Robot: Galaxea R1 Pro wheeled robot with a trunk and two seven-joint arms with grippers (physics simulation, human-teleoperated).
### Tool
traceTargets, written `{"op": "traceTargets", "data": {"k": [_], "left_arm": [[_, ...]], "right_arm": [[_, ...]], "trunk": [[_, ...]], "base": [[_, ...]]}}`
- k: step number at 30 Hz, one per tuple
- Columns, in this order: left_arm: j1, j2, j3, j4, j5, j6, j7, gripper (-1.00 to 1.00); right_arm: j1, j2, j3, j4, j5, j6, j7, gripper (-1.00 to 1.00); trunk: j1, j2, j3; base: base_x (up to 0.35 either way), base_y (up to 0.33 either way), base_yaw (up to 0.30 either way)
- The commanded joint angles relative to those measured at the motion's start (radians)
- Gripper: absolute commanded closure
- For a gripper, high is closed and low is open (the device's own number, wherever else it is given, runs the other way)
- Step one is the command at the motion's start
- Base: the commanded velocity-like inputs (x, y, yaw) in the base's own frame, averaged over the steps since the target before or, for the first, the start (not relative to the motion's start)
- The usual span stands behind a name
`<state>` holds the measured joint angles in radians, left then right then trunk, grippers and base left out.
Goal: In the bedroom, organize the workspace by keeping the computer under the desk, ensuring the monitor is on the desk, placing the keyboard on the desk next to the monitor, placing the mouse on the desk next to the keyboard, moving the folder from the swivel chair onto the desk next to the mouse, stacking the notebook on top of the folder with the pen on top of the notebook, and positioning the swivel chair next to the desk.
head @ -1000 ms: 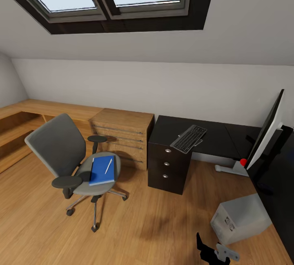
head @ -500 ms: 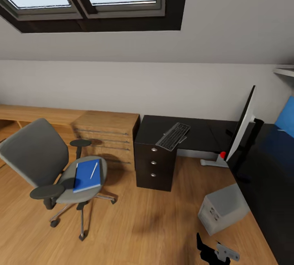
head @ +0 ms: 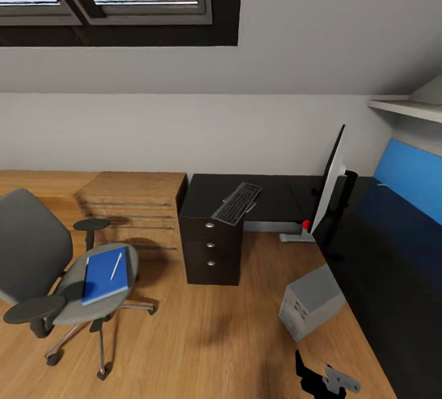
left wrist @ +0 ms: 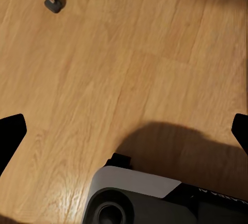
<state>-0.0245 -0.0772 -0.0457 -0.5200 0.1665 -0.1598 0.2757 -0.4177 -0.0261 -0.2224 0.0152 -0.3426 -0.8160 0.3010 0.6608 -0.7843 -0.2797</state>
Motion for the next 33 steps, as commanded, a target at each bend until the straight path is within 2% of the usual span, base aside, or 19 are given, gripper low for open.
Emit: {"op": "traceTargets", "data": {"k": [1,5,13,31,33], "left_arm": [[0.000,0.001,-0.005,0.000,0.010,-0.004,0.005,-1.00],[0.000,0.001,-0.005,0.000,0.010,-0.004,0.005,-1.00],[0.000,0.001,-0.005,0.000,0.010,-0.004,0.005,-1.00],[0.000,0.001,-0.005,0.000,0.010,-0.004,0.003,-1.00],[0.000,0.001,-0.005,0.001,0.010,-0.004,-0.001,-1.00]], "right_arm": [[-0.001,0.000,-0.003,0.002,-0.009,-0.002,0.010,-1.00],[-0.001,0.000,-0.003,0.002,-0.009,-0.002,0.010,-1.00],[-0.001,0.001,-0.003,0.002,-0.009,0.000,0.010,-1.00],[-0.001,0.000,-0.002,0.002,-0.009,-0.007,0.009,-1.00],[-0.002,-0.002,0.001,-0.026,-0.010,-0.005,0.008,-1.00]], "trunk": [[0.000,-0.001,-0.001],[0.000,-0.001,-0.001],[-0.030,0.055,0.024],[-0.030,0.055,0.024],[-0.030,0.055,0.024]], "base": [[0.000,0.000,-0.264],[0.000,0.000,-0.264],[0.000,0.000,-0.145],[0.000,0.000,-0.002],[0.000,0.000,0.000]]}}
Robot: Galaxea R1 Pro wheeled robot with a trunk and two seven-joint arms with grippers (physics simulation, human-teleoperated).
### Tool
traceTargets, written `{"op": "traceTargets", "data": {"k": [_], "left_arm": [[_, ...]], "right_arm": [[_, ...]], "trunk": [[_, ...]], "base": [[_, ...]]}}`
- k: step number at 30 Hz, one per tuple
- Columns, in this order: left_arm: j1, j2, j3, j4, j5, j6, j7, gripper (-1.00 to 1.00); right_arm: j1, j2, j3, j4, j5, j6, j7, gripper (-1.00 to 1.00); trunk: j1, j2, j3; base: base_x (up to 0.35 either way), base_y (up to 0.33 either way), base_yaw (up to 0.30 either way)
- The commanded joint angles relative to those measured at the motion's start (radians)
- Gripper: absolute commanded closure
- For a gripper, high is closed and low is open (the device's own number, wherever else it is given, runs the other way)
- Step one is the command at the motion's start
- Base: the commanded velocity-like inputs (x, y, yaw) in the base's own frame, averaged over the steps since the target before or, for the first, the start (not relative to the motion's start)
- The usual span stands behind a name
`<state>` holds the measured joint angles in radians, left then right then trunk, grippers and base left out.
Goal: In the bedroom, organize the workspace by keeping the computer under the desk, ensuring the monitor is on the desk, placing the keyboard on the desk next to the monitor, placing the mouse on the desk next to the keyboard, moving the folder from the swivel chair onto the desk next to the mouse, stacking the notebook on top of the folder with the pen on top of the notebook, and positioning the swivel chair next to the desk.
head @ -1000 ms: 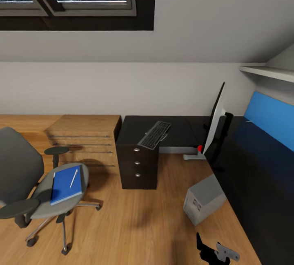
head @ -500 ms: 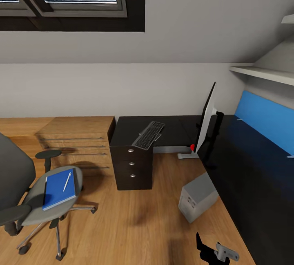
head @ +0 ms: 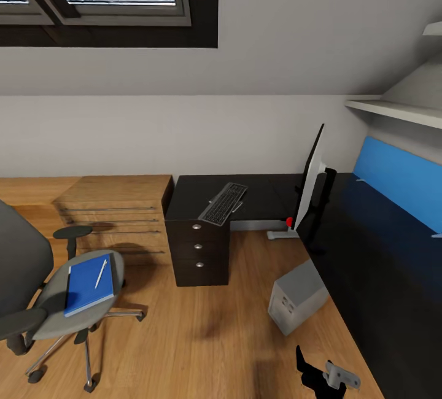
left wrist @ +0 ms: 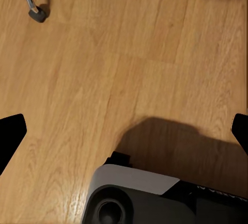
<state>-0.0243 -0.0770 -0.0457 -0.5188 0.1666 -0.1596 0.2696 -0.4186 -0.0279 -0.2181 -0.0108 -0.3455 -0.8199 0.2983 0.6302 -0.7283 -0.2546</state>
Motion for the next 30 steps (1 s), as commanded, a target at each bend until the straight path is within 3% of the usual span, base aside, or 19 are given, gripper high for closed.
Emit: {"op": "traceTargets", "data": {"k": [1,7,8,9,12,13,19,24,25,30], "left_arm": [[-0.001,0.000,-0.005,0.000,0.010,-0.004,0.004,-1.00],[0.000,0.001,-0.005,0.000,0.010,-0.004,0.004,-1.00],[0.000,0.002,-0.005,0.000,0.010,-0.004,0.004,-1.00],[0.000,0.002,-0.005,0.000,0.010,-0.004,0.004,-1.00],[0.000,0.002,-0.005,0.000,0.010,-0.005,0.003,-1.00],[0.000,0.002,-0.005,0.000,0.010,-0.004,0.003,-1.00],[0.000,0.001,-0.005,0.000,0.010,-0.004,0.003,-1.00],[0.000,0.000,-0.005,0.000,0.010,-0.004,0.003,-1.00],[-0.001,0.000,-0.005,0.000,0.010,-0.004,0.003,-1.00],[0.000,0.000,-0.005,0.000,0.010,-0.004,0.003,-1.00]], "right_arm": [[-0.002,-0.003,-0.004,-0.025,-0.007,0.002,0.008,-1.00],[-0.004,-0.008,-0.006,-0.232,-0.008,0.054,-0.046,-1.00],[-0.005,-0.009,-0.005,-0.319,-0.007,0.125,-0.096,-1.00],[-0.005,-0.009,-0.005,-0.348,-0.007,0.156,-0.114,-1.00],[-0.005,-0.014,-0.005,-0.499,0.016,0.343,-0.198,-1.00],[-0.004,-0.018,-0.005,-0.587,0.053,0.459,-0.239,-1.00],[-0.005,-0.019,-0.006,-0.790,0.160,0.720,-0.324,-1.00],[-0.005,-0.018,-0.005,-0.879,0.186,0.830,-0.350,-1.00],[-0.005,-0.020,-0.005,-0.923,0.193,0.891,-0.357,-1.00],[-0.005,-0.022,-0.006,-0.943,0.198,0.931,-0.358,-1.00]], "trunk": [[0.000,-0.001,-0.001],[0.000,-0.001,-0.001],[0.000,-0.001,-0.001],[0.000,-0.001,-0.001],[0.000,-0.001,-0.001],[0.000,-0.001,-0.001],[0.000,-0.001,-0.001],[0.000,-0.001,-0.001],[0.000,-0.001,-0.001],[0.000,-0.001,-0.001]], "base": [[0.000,0.000,0.000],[0.000,0.000,0.000],[0.000,0.000,0.000],[0.000,0.000,0.000],[0.000,0.000,0.000],[0.000,0.000,0.000],[0.000,0.000,0.000],[0.000,0.000,0.000],[0.000,0.000,0.000],[0.000,0.000,0.000]]}}
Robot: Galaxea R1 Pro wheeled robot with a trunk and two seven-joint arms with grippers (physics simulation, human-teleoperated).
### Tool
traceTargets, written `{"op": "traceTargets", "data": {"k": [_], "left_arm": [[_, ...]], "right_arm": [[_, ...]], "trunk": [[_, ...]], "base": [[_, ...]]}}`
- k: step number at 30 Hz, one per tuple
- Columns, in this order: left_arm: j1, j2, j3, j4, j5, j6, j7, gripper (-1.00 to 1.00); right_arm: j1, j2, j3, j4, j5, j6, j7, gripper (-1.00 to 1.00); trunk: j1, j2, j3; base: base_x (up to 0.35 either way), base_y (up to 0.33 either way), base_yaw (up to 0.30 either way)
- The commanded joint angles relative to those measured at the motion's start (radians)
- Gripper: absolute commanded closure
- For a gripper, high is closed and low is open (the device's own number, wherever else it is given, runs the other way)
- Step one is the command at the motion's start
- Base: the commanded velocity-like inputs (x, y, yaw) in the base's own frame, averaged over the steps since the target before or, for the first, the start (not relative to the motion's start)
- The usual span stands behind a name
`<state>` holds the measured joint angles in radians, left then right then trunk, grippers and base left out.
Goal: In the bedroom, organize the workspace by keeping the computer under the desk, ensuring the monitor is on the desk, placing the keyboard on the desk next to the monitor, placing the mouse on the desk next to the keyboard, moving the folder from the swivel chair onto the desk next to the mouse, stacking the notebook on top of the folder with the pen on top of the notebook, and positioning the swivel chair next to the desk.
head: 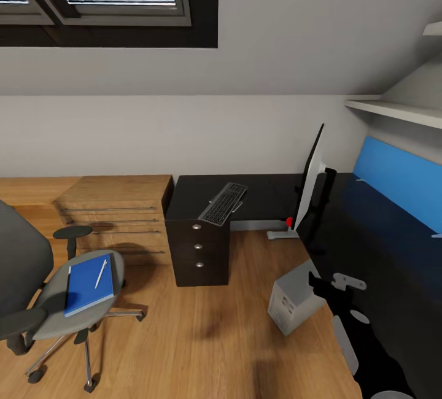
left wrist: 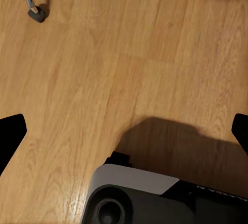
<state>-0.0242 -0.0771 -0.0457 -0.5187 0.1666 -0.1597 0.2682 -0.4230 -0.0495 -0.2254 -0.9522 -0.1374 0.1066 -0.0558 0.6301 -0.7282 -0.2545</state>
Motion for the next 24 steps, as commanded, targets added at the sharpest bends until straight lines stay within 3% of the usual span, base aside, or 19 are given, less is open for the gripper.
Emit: {"op": "traceTargets", "data": {"k": [1,5,10,13,15,24], "left_arm": [[0.000,0.000,-0.005,0.000,0.009,-0.004,0.005,-1.00],[0.000,0.000,-0.005,0.000,0.009,-0.005,0.005,-1.00],[-0.001,-0.001,-0.006,0.000,0.008,-0.012,0.005,-1.00],[0.000,-0.001,-0.006,0.000,0.008,-0.015,0.005,-1.00],[0.000,-0.001,-0.006,0.000,0.008,-0.015,0.005,-1.00],[0.000,-0.001,-0.006,0.000,0.008,-0.015,0.005,-1.00]], "right_arm": [[0.000,-0.001,0.001,-0.002,-0.010,0.011,-0.005,-1.00],[0.000,-0.003,-0.005,0.010,-0.011,0.008,-0.007,-1.00],[0.000,-0.018,-0.007,0.030,-0.001,-0.032,-0.016,-1.00],[0.000,-0.055,-0.006,0.050,0.032,-0.059,-0.026,-1.00],[0.000,-0.062,-0.007,0.052,0.034,-0.083,-0.026,-1.00],[0.000,-0.069,-0.006,0.055,0.038,-0.120,-0.024,-1.00]], "trunk": [[0.000,-0.001,-0.001],[0.000,-0.001,-0.001],[0.000,-0.001,-0.001],[0.000,-0.001,-0.001],[0.000,-0.001,-0.001],[0.000,-0.001,-0.001]], "base": [[0.000,0.000,0.000],[0.017,0.000,0.000],[0.243,0.000,0.000],[0.100,0.000,0.000],[0.070,0.000,0.000],[0.249,0.000,0.000]]}}
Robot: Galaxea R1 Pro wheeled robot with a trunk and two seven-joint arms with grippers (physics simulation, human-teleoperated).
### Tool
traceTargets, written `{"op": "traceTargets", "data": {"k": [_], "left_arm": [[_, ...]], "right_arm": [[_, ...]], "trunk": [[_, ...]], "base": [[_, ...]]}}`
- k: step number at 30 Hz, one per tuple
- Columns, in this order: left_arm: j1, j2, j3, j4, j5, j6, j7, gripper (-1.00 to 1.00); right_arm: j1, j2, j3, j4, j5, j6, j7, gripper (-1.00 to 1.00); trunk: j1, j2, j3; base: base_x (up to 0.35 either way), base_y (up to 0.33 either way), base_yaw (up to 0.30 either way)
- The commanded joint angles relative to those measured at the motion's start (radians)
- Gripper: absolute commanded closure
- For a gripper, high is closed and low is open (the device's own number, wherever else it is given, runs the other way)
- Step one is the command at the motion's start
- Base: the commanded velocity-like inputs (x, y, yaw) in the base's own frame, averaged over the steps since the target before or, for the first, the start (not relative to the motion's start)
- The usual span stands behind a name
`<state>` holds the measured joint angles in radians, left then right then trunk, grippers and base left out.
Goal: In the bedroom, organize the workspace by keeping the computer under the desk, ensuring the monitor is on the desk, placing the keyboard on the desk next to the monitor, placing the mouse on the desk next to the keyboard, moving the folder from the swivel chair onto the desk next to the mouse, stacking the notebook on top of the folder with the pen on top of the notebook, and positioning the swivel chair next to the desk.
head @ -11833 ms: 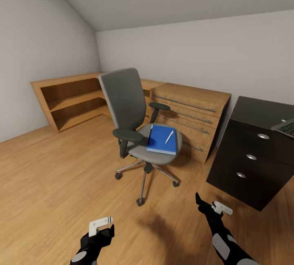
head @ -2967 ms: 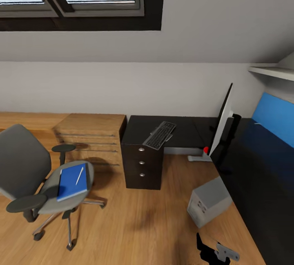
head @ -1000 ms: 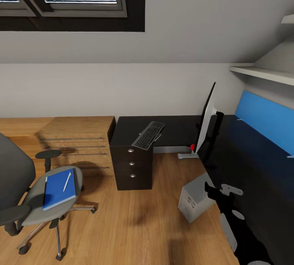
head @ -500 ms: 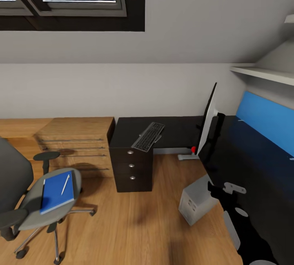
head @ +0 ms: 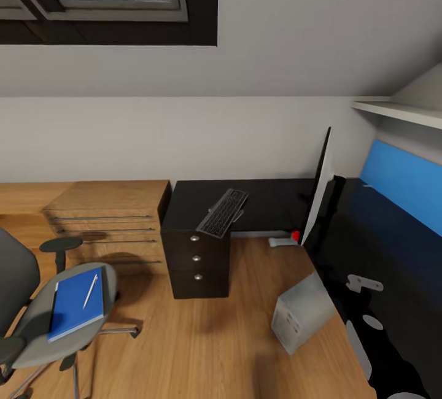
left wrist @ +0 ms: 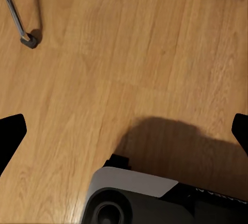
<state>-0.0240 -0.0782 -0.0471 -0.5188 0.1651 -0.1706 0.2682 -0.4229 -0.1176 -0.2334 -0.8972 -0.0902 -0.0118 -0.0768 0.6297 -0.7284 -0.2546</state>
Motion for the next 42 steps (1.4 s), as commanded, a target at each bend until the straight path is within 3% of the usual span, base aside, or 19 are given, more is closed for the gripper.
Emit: {"op": "traceTargets", "data": {"k": [1,17,35,42], "left_arm": [[-0.001,0.000,-0.005,0.000,0.010,-0.004,0.005,-1.00],[-0.001,0.001,-0.005,0.000,0.010,-0.004,0.005,-1.00],[-0.001,0.000,-0.006,0.000,0.009,-0.003,0.005,-1.00],[-0.001,0.000,-0.007,0.000,0.008,-0.004,0.005,-1.00]], "right_arm": [[-0.001,0.000,0.002,0.000,-0.008,-0.001,-0.003,-1.00],[0.001,-0.002,0.002,0.021,-0.005,-0.005,-0.007,-1.00],[0.001,-0.016,0.000,0.064,-0.003,-0.004,-0.008,-1.00],[0.001,-0.040,0.002,0.102,-0.003,-0.003,-0.008,-1.00]], "trunk": [[0.001,-0.001,-0.001],[0.001,-0.001,-0.001],[0.001,-0.001,-0.001],[0.001,-0.001,-0.001]], "base": [[0.291,0.000,0.000],[0.261,0.000,0.000],[0.017,0.000,0.000],[0.001,0.000,0.000]]}}
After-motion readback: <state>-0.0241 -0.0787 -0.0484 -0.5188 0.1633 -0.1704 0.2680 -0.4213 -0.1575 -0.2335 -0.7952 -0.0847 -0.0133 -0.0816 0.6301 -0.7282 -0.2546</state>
